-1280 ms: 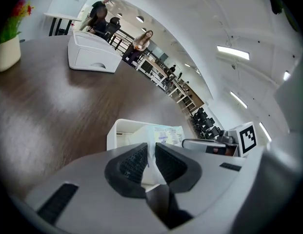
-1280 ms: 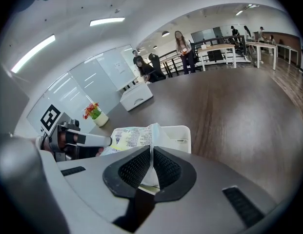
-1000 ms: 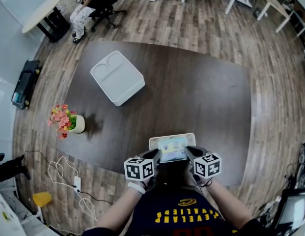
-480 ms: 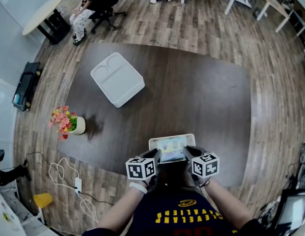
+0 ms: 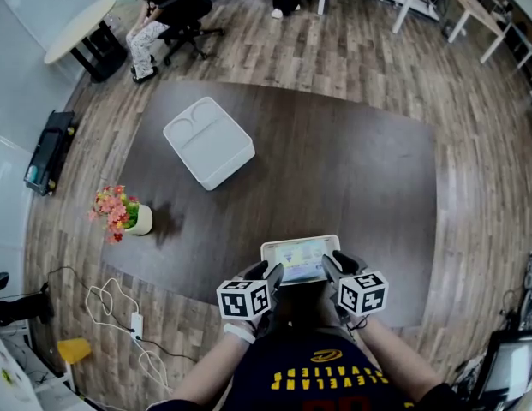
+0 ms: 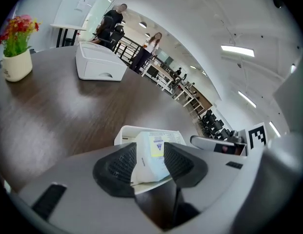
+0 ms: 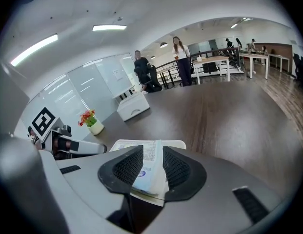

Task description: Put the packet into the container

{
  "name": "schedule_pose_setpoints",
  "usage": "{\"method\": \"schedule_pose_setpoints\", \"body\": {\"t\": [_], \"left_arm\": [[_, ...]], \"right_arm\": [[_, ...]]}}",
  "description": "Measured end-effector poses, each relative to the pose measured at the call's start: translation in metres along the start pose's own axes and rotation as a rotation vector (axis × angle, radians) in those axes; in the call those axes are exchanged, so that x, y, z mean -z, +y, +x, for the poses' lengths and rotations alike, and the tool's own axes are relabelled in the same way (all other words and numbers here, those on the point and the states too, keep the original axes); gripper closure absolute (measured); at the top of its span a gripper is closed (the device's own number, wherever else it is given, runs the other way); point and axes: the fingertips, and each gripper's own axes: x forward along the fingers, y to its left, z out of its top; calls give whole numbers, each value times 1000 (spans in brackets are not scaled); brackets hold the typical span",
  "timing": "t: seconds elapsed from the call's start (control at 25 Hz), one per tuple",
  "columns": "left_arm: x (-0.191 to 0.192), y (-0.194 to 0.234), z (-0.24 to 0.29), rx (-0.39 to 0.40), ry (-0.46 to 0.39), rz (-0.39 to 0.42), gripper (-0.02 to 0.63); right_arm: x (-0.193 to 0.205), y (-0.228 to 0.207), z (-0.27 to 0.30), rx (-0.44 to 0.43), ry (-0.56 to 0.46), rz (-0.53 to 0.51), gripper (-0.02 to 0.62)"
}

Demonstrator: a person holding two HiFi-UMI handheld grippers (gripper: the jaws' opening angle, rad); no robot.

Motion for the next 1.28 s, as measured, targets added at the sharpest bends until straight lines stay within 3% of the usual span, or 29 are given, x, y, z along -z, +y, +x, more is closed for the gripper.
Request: {"method": "schedule_pose_setpoints", "body": {"t": [0.36, 0.84, 1.12, 1.28], "left_arm": [[-13, -39, -31, 85, -65, 68, 445], [-51, -110, -71, 195, -211, 224, 445], [-83, -166, -116, 277, -379, 412, 445], [-90, -187, -138, 309, -438, 501, 446]], "right_arm": [[-39, 23, -31, -52, -150, 27, 483], [-85, 54, -81, -103, -304, 31, 485], [-126, 92, -130, -185, -442, -60, 489], [-137, 110, -152, -232, -499, -91, 572]]}}
